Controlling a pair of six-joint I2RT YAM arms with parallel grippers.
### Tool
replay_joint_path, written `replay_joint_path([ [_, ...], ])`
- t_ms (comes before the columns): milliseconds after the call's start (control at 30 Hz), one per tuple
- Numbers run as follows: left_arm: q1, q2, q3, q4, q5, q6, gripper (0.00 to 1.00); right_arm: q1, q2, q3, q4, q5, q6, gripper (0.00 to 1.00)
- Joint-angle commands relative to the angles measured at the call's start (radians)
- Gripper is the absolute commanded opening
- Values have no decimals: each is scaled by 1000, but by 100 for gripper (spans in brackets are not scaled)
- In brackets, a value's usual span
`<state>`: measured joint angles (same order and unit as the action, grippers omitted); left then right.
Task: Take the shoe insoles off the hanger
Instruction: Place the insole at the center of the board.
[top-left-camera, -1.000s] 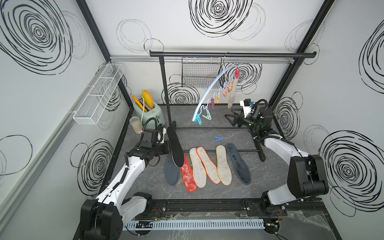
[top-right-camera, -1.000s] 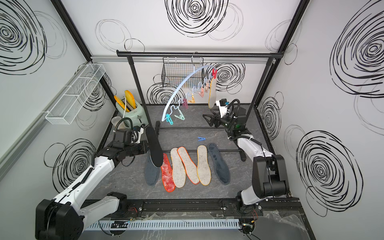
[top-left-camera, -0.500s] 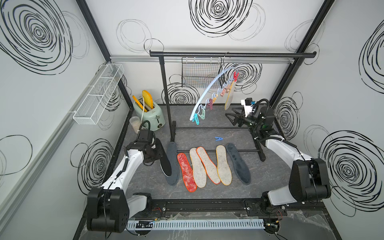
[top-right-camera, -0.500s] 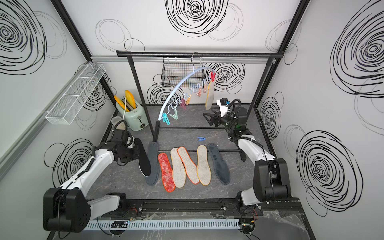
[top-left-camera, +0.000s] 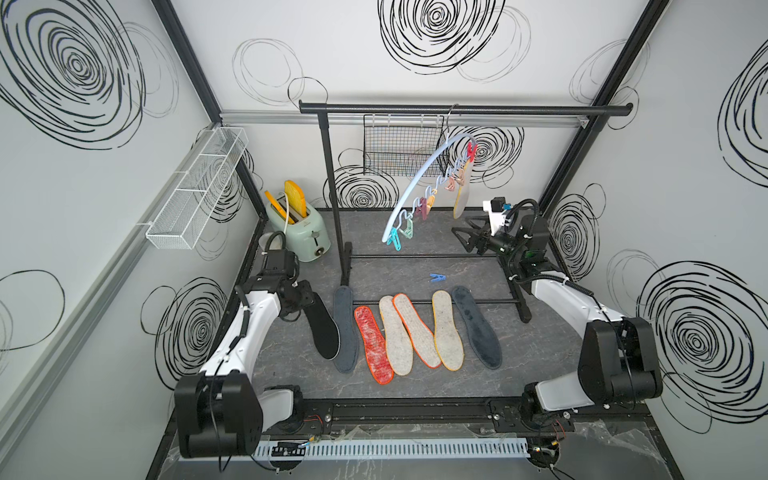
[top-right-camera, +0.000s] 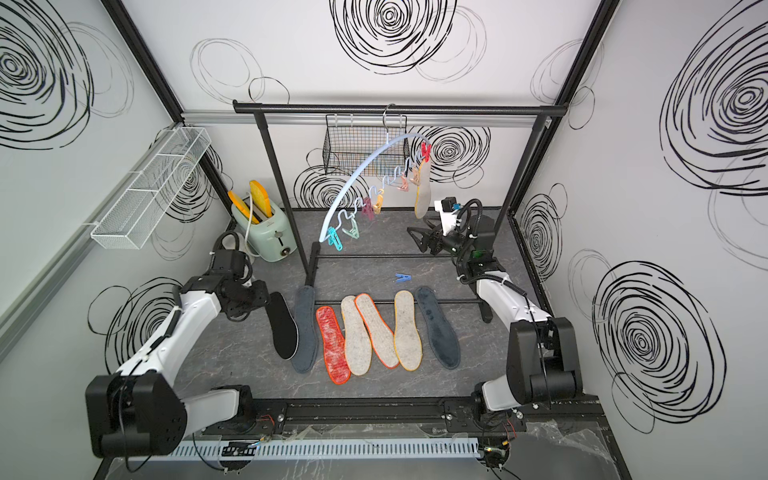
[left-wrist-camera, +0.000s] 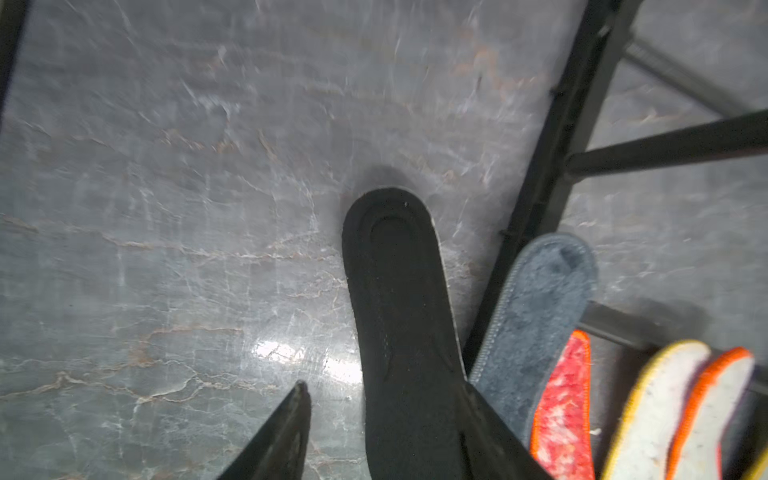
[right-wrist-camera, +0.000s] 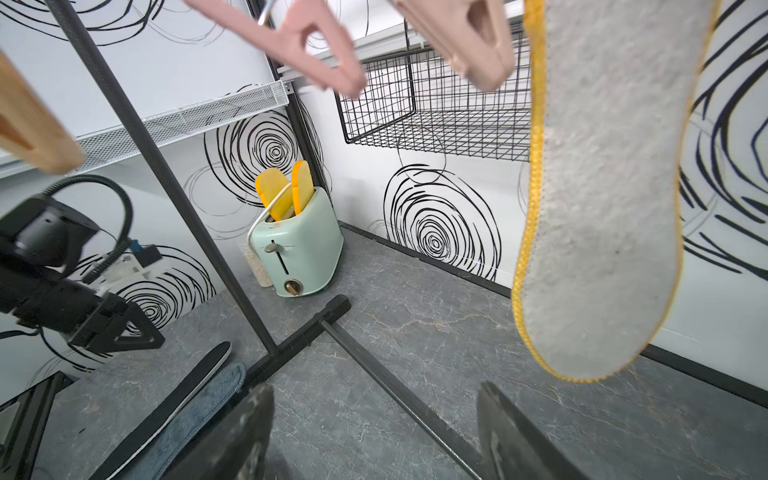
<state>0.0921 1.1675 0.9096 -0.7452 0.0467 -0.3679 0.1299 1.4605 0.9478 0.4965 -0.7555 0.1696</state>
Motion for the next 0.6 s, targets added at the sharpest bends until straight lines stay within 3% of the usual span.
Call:
replay_joint_path([
  [0,9,-153,-14,157,211,-18,58,-6,-37,-7,-10,18,2,77],
  [67,-41,-235,-83,325,405,-54,58,-9,-54,-10,-9,29,3,76],
  [100,-99,-272,-117,422,443,-101,60,-12,-65,-11,-10,40,4,76],
  [200,-315,-303,-156,587,376,-141,62,-25,-105,-21,-11,92,5,76],
  [333,-575,-225,-144,691,277,-98,62,-48,-151,-28,-21,169,17,76],
  [433,-673,-140,-161,845,280,-94,64,-67,-180,-49,-18,212,27,75],
  [567,-720,24,-132,1045,300,-26,67,-91,-212,-91,11,229,59,76],
])
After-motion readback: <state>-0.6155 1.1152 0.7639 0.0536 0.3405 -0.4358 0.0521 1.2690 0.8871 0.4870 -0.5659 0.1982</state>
